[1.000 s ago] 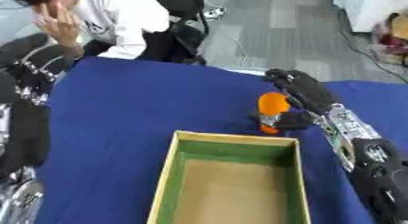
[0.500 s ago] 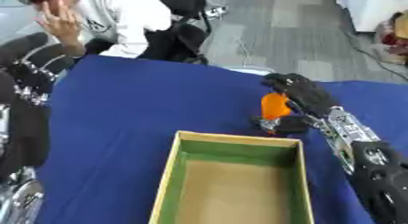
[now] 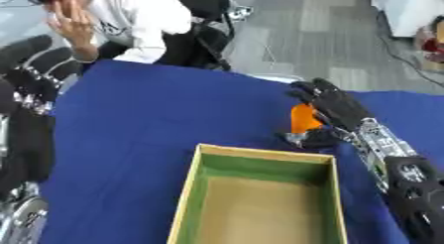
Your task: Pick up objects on the table and place them in the box.
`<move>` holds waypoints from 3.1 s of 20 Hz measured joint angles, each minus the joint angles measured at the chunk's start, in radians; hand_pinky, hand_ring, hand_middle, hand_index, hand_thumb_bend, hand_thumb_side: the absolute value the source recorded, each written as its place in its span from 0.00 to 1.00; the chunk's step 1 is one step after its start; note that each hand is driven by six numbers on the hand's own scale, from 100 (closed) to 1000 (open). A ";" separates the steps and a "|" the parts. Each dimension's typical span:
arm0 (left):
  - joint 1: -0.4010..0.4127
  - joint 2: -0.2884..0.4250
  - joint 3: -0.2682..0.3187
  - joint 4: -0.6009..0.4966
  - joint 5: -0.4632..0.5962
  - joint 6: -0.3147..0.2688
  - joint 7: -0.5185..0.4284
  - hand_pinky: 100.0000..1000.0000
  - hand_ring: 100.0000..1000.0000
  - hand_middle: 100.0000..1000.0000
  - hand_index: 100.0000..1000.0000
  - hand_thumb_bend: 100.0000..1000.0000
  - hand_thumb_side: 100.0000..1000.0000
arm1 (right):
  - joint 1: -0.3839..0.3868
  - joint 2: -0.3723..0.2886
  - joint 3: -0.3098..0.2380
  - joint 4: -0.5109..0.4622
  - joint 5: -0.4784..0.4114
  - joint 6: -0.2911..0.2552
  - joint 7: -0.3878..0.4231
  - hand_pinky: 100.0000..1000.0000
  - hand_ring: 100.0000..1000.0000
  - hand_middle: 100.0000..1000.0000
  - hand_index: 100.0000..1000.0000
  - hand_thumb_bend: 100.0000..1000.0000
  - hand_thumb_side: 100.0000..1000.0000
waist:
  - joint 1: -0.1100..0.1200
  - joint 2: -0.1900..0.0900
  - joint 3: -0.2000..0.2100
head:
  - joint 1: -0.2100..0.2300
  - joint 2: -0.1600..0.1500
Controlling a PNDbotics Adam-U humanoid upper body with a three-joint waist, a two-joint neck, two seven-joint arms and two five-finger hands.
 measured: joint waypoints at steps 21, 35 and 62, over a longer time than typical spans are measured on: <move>-0.016 -0.007 -0.003 0.000 0.008 -0.004 -0.004 0.82 0.74 0.77 0.80 0.83 0.49 | 0.009 -0.006 -0.015 0.002 -0.015 -0.014 0.003 0.00 0.21 0.41 0.53 0.39 0.83 | -0.003 0.013 0.005 | 0.000 -0.011; -0.021 -0.007 -0.004 0.000 0.008 -0.005 -0.007 0.82 0.74 0.77 0.80 0.83 0.49 | 0.018 -0.005 0.010 -0.036 0.052 0.011 -0.087 0.00 0.00 0.00 0.02 0.10 0.49 | -0.007 0.014 0.008 | 0.000 -0.011; 0.006 0.000 -0.003 0.000 0.008 0.000 -0.009 0.82 0.74 0.77 0.80 0.82 0.49 | -0.008 -0.008 0.031 -0.147 -0.128 0.153 -0.068 0.00 0.00 0.00 0.00 0.06 0.39 | 0.001 -0.007 -0.057 | 0.001 0.000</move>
